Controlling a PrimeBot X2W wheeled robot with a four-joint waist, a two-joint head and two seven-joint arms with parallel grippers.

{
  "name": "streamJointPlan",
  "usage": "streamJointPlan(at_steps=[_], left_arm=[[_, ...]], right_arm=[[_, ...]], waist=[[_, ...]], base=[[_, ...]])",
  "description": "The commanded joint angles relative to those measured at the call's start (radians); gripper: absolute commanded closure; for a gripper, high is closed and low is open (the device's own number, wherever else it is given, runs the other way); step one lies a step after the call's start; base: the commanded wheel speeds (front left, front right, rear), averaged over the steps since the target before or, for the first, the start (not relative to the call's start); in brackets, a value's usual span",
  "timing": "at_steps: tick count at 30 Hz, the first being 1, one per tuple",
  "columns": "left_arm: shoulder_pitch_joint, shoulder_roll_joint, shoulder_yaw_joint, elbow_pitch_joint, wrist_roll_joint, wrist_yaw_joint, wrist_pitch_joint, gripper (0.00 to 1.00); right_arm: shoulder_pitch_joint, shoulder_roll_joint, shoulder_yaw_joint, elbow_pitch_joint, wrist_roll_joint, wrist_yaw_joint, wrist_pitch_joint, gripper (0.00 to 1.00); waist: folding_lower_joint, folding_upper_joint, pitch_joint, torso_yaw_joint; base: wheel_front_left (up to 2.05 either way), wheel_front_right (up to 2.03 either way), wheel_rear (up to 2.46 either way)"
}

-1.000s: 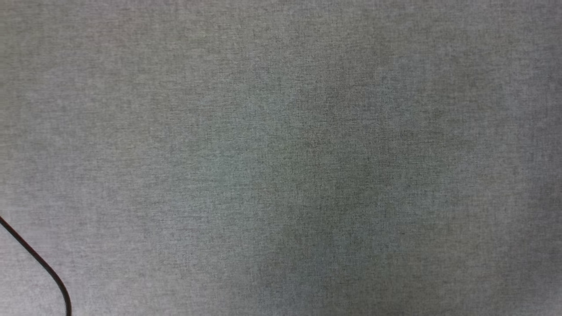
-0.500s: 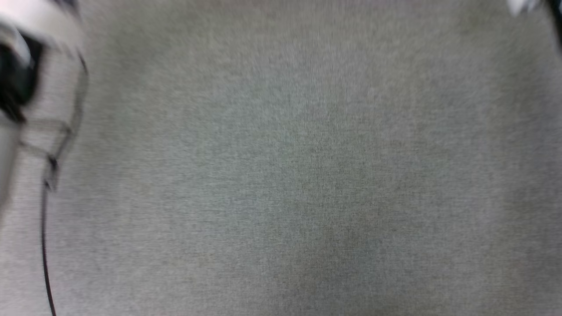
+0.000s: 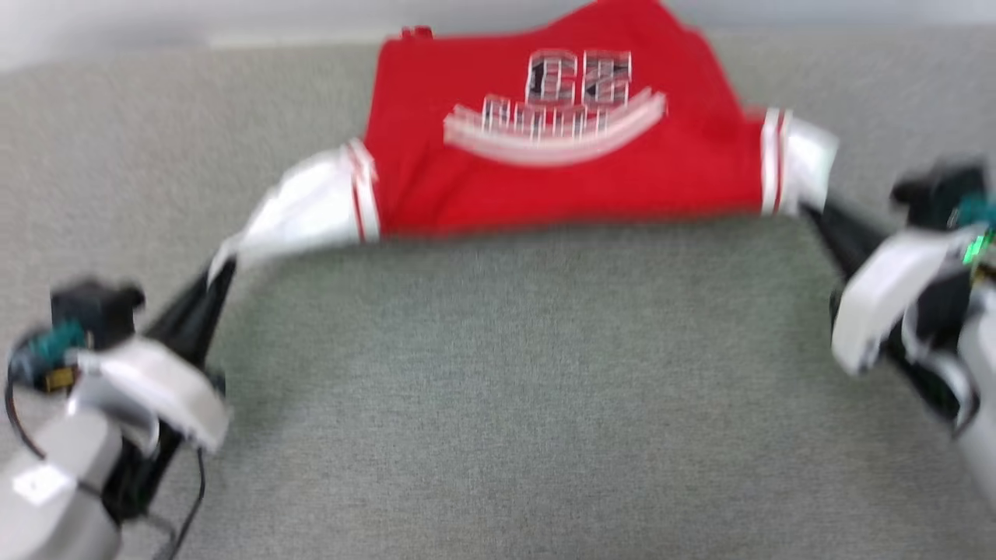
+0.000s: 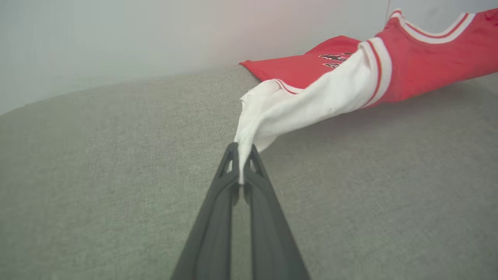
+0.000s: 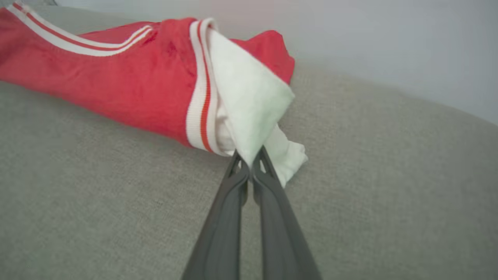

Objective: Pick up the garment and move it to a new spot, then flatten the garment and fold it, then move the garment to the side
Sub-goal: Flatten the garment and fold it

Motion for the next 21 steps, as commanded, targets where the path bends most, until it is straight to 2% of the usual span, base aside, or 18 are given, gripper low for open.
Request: streamJointPlan(at_steps=[1,9,21], left_arm=[[0.037,0.013,0.002,-0.003,-0.012,0.01,-0.003,1.0],[0.24,0.044,-0.009,-0.061,-0.057,0.048,-0.001,1.0],[0.513,0.091,-0.01,-0.221,-0.13,0.131,0.001,1.0]], right_arm=[[0.04,-0.017,0.006,-0.018,0.016,-0.001,0.007,1.0],[0.254,-0.095,0.018,-0.118,0.077,-0.001,0.056,1.0],[0.506,-0.186,0.057,-0.27,0.081,-0.001,0.113,1.0]], waist=[[0.0003,-0.0001,-0.052,-0.007],[0.0003,-0.0001,-0.141,-0.01],[0.0003,-0.0001,-0.24,-0.03]], base=[[0.0,0.0,0.0],[0.0,0.0,0.0],[0.0,0.0,0.0]])
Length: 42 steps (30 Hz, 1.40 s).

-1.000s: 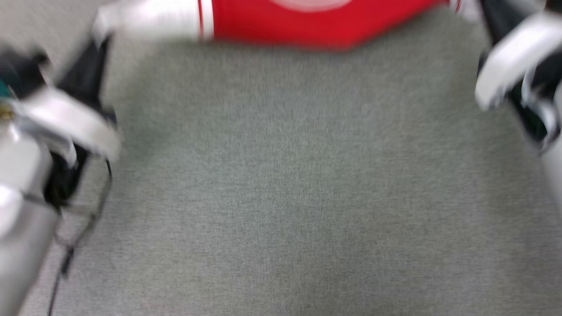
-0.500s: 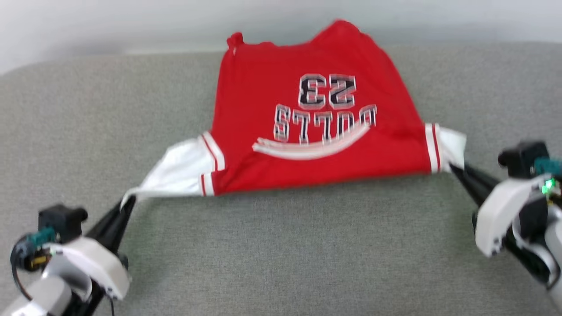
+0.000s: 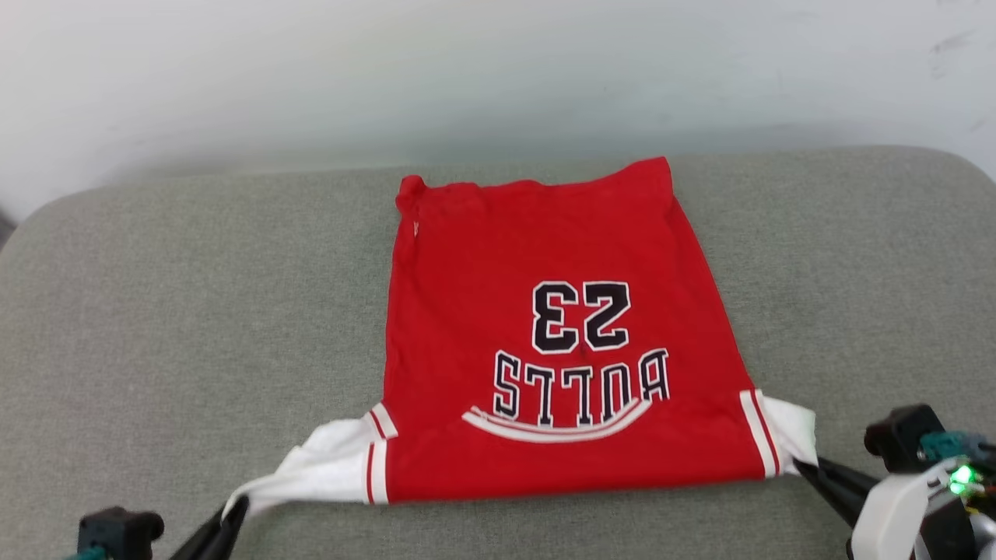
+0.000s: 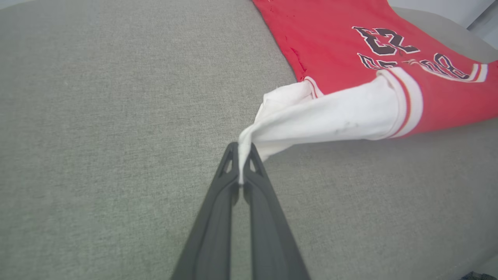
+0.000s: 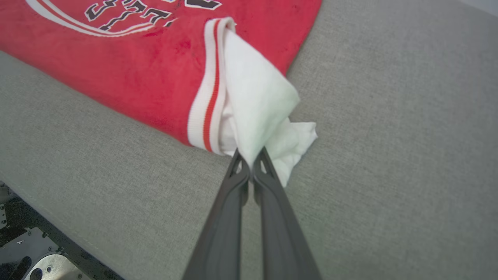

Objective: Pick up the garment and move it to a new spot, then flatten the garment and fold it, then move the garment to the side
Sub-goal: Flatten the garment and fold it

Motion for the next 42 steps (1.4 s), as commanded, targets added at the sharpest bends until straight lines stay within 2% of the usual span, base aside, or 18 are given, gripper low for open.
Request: streamJointPlan(at_steps=[1,7,15,16,17,20,25,28,29,30,32,33,36,42], left_arm=[[0.032,0.006,-0.002,-0.012,-0.009,0.012,-0.004,1.0],[0.107,0.0,-0.011,-0.06,-0.021,0.039,-0.006,1.0],[0.107,0.002,-0.013,-0.077,-0.017,0.044,-0.001,1.0],[0.105,0.003,-0.013,-0.08,-0.016,0.045,0.0,1.0],[0.102,0.004,-0.015,-0.084,-0.013,0.043,0.0,1.0],[0.096,0.006,-0.02,-0.095,-0.002,0.04,-0.001,1.0],[0.077,0.007,-0.031,-0.141,0.02,0.045,0.008,1.0],[0.061,0.017,-0.041,-0.189,0.046,0.046,0.015,1.0],[0.061,0.017,-0.041,-0.189,0.046,0.046,0.015,1.0],[0.042,0.018,-0.043,-0.217,0.06,0.046,0.021,1.0],[0.028,0.017,-0.047,-0.247,0.072,0.047,0.026,1.0],[0.028,0.017,-0.047,-0.247,0.072,0.047,0.026,1.0],[0.001,0.019,-0.057,-0.296,0.096,0.045,0.039,1.0],[-0.062,0.017,-0.074,-0.396,0.132,0.032,0.072,1.0]], right_arm=[[0.035,-0.012,-0.009,-0.008,0.003,-0.001,0.003,1.0],[0.127,-0.022,-0.021,-0.041,-0.011,-0.001,-0.011,1.0],[0.158,-0.032,-0.016,-0.042,-0.019,-0.001,-0.004,1.0],[0.158,-0.026,-0.027,-0.042,-0.002,-0.001,0.002,0.58],[0.165,-0.017,-0.034,-0.039,0.023,-0.001,0.02,0.0],[0.17,-0.021,-0.047,-0.057,0.059,-0.001,0.051,0.0],[0.164,-0.042,-0.127,-0.13,0.135,-0.001,0.147,0.0],[0.12,-0.045,-0.243,-0.193,0.164,-0.001,0.248,0.0],[0.12,-0.045,-0.243,-0.193,0.164,-0.001,0.248,0.0],[0.082,-0.025,-0.303,-0.215,0.166,-0.001,0.308,0.0],[0.034,-0.005,-0.352,-0.226,0.159,-0.001,0.38,0.0],[0.034,-0.005,-0.352,-0.226,0.159,-0.001,0.38,0.0],[-0.062,0.036,-0.415,-0.215,0.142,-0.001,0.506,0.0],[-0.288,0.085,-0.514,-0.159,0.027,-0.001,0.736,0.0]], waist=[[0.0003,0.0,-0.014,-0.003],[0.0003,0.0,-0.027,-0.001],[0.0003,0.0,-0.023,-0.002],[0.0003,0.0,-0.023,-0.003],[0.0003,0.0,-0.024,-0.002],[0.0003,0.0,-0.024,0.003],[0.0003,0.0,-0.004,0.033],[0.0003,0.0,0.029,0.068],[0.0003,0.0,0.029,0.068],[0.0003,0.0,0.056,0.089],[0.0003,0.0,0.089,0.112],[0.0003,0.0,0.089,0.112],[0.0003,0.0,0.142,0.15],[0.0003,0.0,0.268,0.241]], base=[[0.0,0.0,0.0],[0.0,0.0,0.0],[0.0,0.0,0.0],[0.0,0.0,0.0],[0.0,0.0,0.0],[0.0,0.0,0.0],[0.0,0.0,0.0],[0.0,0.0,0.0],[0.0,0.0,0.0],[0.0,0.0,0.0],[0.0,0.0,0.0],[0.0,0.0,0.0],[0.0,0.0,0.0],[0.0,0.0,0.0]])
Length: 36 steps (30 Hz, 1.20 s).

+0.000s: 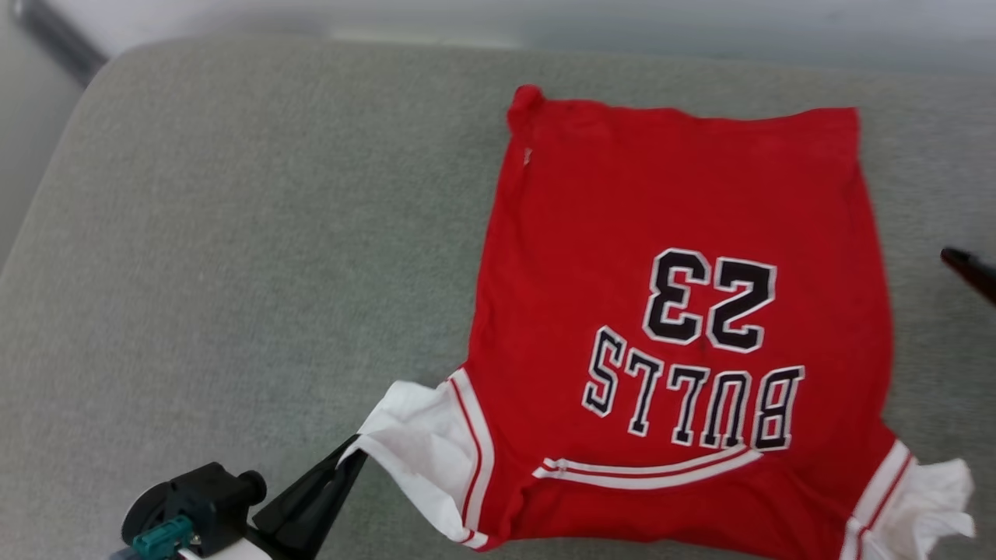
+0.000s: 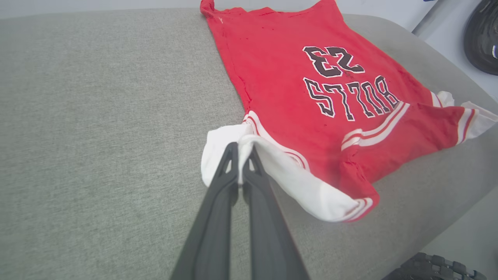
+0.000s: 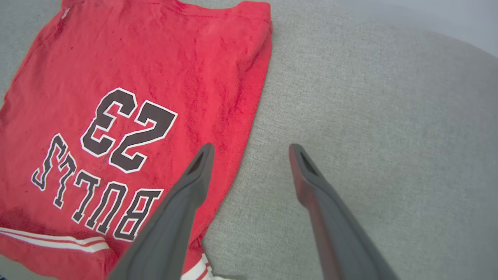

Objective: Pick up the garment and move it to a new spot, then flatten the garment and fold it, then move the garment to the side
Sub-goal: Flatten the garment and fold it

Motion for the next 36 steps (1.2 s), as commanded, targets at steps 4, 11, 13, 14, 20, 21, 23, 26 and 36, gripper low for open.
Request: streamJointPlan(at_steps=[4,11,13,14,20,21,23,26,36], left_arm=[[-0.046,-0.016,-0.015,-0.044,0.027,-0.009,0.013,1.0],[-0.103,-0.049,-0.028,-0.091,0.061,-0.015,0.017,1.0],[-0.118,-0.052,-0.031,-0.1,0.068,-0.019,0.018,1.0],[-0.125,-0.057,-0.032,-0.104,0.072,-0.021,0.017,1.0],[-0.156,-0.077,-0.039,-0.113,0.084,-0.031,0.01,1.0],[-0.159,-0.078,-0.04,-0.112,0.086,-0.032,0.008,1.0],[-0.161,-0.082,-0.04,-0.11,0.088,-0.034,0.006,1.0],[-0.17,-0.086,-0.039,-0.112,0.089,-0.036,0.002,1.0],[-0.173,-0.096,-0.042,-0.092,0.083,-0.037,-0.01,1.0]], right_arm=[[-0.148,0.041,-0.049,0.051,-0.069,0.0,0.139,0.0],[-0.379,0.061,-0.089,0.14,-0.231,0.0,0.307,0.0],[-0.426,0.07,-0.105,0.166,-0.272,0.0,0.338,0.0],[-0.445,0.074,-0.116,0.181,-0.295,0.0,0.353,0.0],[-0.496,0.104,-0.15,0.228,-0.391,0.0,0.401,0.0],[-0.496,0.11,-0.151,0.234,-0.4,0.0,0.4,0.0],[-0.492,0.124,-0.15,0.247,-0.414,0.0,0.394,0.0],[-0.466,0.12,-0.13,0.262,-0.433,0.0,0.396,0.0],[-0.379,0.145,-0.143,0.294,-0.439,0.0,0.4,1.0]], waist=[[-0.0001,-0.0001,0.142,0.115],[-0.0001,-0.0001,0.26,0.192],[-0.0001,-0.0001,0.285,0.211],[-0.0001,-0.0001,0.297,0.22],[-0.0001,-0.0001,0.337,0.251],[-0.0001,-0.0001,0.34,0.254],[-0.0001,-0.0001,0.346,0.257],[-0.0001,-0.0001,0.354,0.261],[-0.0001,-0.0001,0.342,0.253]], base=[[0.0,0.0,0.0],[0.0,0.0,0.0],[0.0,0.0,0.0],[0.0,0.0,0.0],[0.0,0.0,0.0],[0.0,0.0,0.0],[0.0,0.0,0.0],[0.0,0.0,0.0],[0.0,0.0,0.0]])
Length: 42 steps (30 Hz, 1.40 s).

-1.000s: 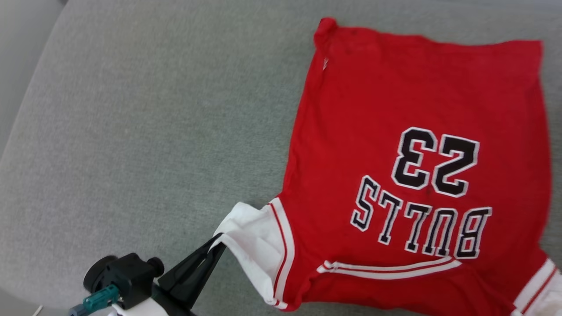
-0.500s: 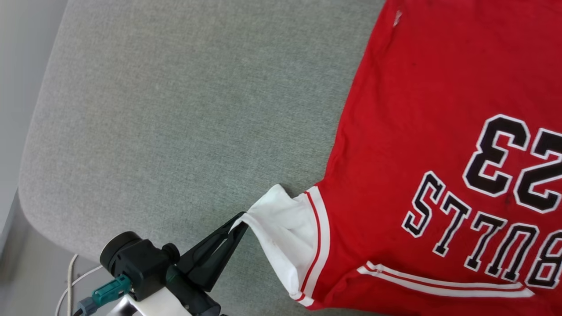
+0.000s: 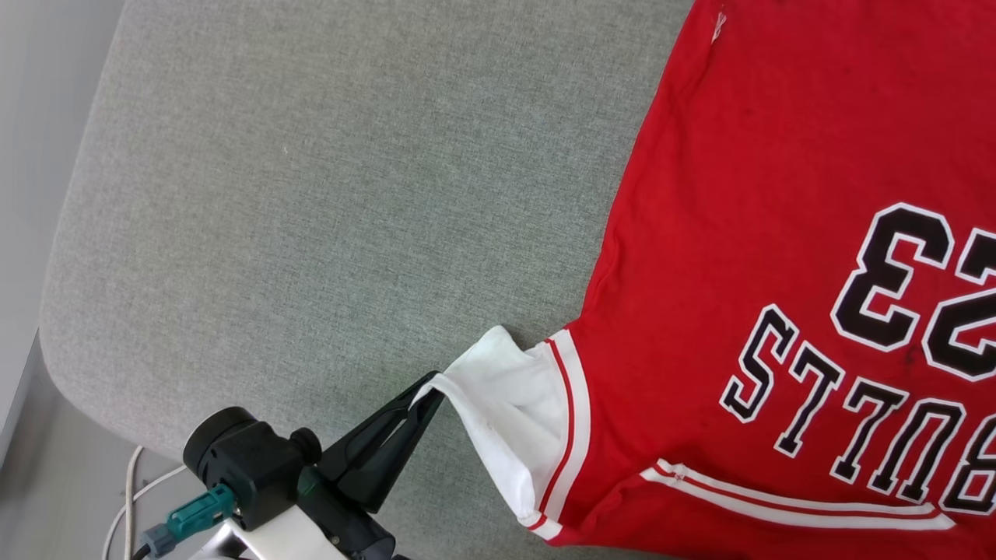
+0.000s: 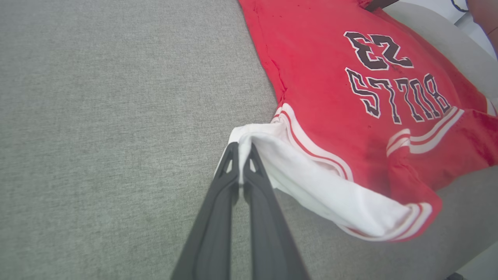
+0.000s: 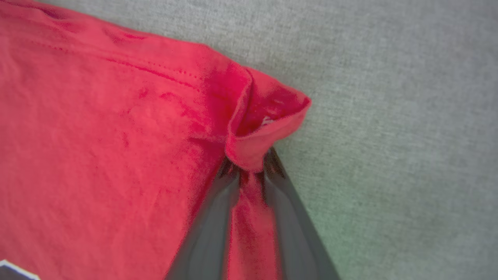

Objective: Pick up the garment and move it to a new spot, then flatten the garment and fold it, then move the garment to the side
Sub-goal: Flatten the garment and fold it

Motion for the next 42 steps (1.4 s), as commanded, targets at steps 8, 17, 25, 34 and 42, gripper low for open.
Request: streamJointPlan(at_steps=[8,17,25,34,42], left_arm=[[-0.001,0.008,0.001,0.022,0.008,0.012,-0.001,1.0],[0.031,0.032,0.012,0.029,0.0,0.051,0.017,1.0],[0.073,0.043,0.012,0.047,-0.019,0.081,0.025,1.0],[0.113,0.032,0.021,0.076,-0.051,0.102,0.001,1.0],[0.137,0.016,0.019,0.1,-0.069,0.112,-0.011,1.0]], right_arm=[[0.156,0.034,0.004,0.049,0.019,0.0,-0.023,1.0],[0.319,0.033,0.022,0.035,0.107,-0.001,-0.099,1.0],[0.525,0.044,0.028,-0.06,0.198,0.0,-0.152,1.0],[0.764,0.061,-0.001,-0.251,0.257,0.0,-0.184,1.0],[0.953,0.102,-0.004,-0.378,0.269,0.0,-0.243,1.0]], waist=[[-0.0001,0.0,-0.079,-0.054],[-0.0001,0.0,-0.208,-0.164],[-0.0001,0.0,-0.329,-0.257],[-0.0001,0.0,-0.409,-0.325],[-0.0001,0.0,-0.46,-0.37]], base=[[0.0,0.0,0.0],[0.0,0.0,0.0],[0.0,0.0,0.0],[0.0,0.0,0.0],[0.0,0.0,0.0]])
